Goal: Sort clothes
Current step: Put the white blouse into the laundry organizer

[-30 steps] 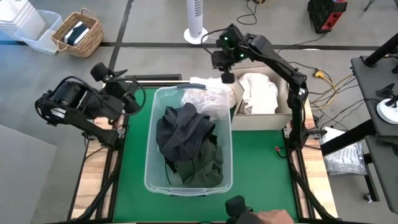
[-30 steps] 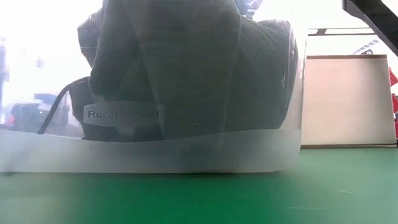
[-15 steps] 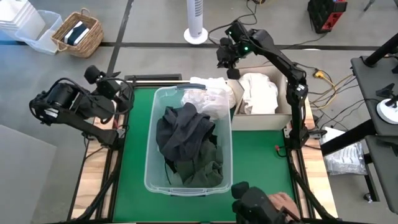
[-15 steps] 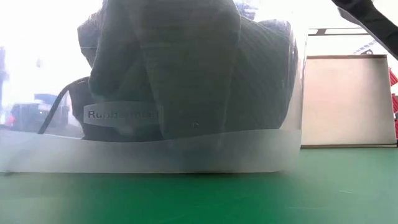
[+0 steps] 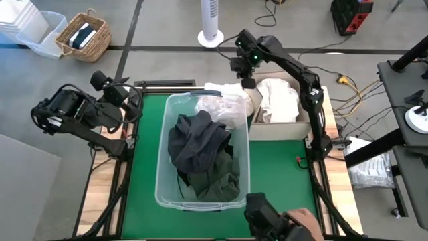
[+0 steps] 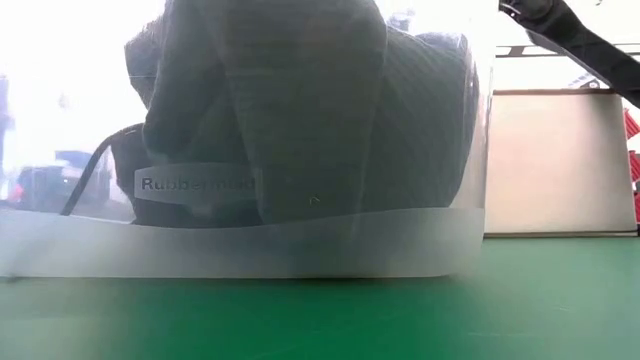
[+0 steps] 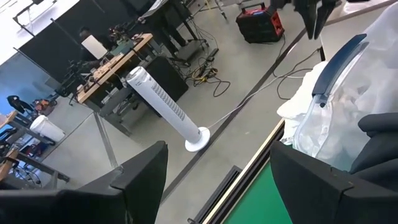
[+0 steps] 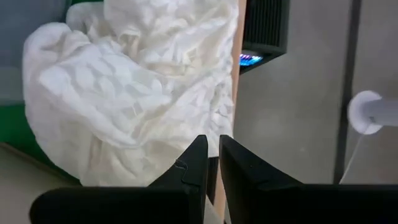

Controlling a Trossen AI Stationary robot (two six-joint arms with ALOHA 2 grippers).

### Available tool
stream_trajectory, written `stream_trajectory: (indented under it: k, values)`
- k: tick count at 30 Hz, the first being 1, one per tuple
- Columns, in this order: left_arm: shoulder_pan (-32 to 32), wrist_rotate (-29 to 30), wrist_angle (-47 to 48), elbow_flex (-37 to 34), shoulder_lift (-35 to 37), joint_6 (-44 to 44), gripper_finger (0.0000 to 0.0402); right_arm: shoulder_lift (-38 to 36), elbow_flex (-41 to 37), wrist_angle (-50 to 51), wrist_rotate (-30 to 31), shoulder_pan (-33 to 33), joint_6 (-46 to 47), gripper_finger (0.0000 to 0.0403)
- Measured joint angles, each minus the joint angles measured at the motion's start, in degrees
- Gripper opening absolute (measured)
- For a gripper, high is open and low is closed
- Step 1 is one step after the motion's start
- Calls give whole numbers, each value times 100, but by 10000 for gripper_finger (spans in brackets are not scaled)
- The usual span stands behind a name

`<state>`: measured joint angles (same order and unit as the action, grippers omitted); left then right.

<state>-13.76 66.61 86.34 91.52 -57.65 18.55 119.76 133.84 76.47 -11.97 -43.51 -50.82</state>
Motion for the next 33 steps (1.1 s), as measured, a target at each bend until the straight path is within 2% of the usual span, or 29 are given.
stream_trajectory:
  k: [5,18,21,29,33]
  values:
    - [0,1,-30,-6,-1,1,258,210,0,217,6,-2,631,34]
    - [0,-4,-28,-6,-7,2,258,342,-2,546,-148,33,92,42]
    - [0,-4,-26,-6,-4,2,258,342,-2,585,-345,62,18,66]
    - [0,-8,-22,-9,-2,2,259,342,-2,752,-343,114,-185,180]
    - [0,-9,-17,-17,0,2,259,342,-2,722,-345,140,-186,221]
